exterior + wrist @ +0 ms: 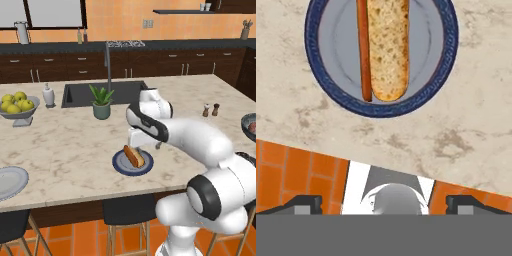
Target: Place one bun and one sausage from the bowl on each plate.
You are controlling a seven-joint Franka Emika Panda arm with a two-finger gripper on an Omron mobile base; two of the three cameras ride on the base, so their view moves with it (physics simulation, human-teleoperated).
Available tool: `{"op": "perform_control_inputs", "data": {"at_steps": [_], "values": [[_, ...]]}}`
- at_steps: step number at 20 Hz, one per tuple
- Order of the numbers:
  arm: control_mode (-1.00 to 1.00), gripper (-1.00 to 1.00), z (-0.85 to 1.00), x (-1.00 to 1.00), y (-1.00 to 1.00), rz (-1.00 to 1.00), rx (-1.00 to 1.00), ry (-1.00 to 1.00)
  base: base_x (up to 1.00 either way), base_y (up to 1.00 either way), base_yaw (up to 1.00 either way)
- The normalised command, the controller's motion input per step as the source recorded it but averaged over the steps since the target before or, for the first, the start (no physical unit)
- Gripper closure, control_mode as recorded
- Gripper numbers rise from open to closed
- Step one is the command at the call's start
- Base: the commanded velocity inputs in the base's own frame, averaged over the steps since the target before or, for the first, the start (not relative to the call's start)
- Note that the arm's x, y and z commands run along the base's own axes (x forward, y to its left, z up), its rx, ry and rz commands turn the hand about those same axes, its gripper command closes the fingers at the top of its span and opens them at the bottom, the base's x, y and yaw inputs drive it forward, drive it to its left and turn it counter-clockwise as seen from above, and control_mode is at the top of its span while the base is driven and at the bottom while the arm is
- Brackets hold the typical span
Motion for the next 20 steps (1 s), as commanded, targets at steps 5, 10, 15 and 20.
{"op": "perform_control_inputs", "data": {"at_steps": [5,10,15,20], "values": [[-1.0,-1.0,0.42,-1.0,-0.49,0.0,0.0,0.0,0.0,0.0,0.0],[-1.0,-1.0,0.91,-0.95,-0.27,0.0,0.0,-0.04,0.0,0.0,0.0],[-1.0,-1.0,0.39,-0.75,-0.03,0.0,0.01,-0.09,0.0,0.0,0.0],[-1.0,-1.0,0.01,-0.36,0.0,0.0,0.0,-0.02,0.0,0.0,0.0]]}}
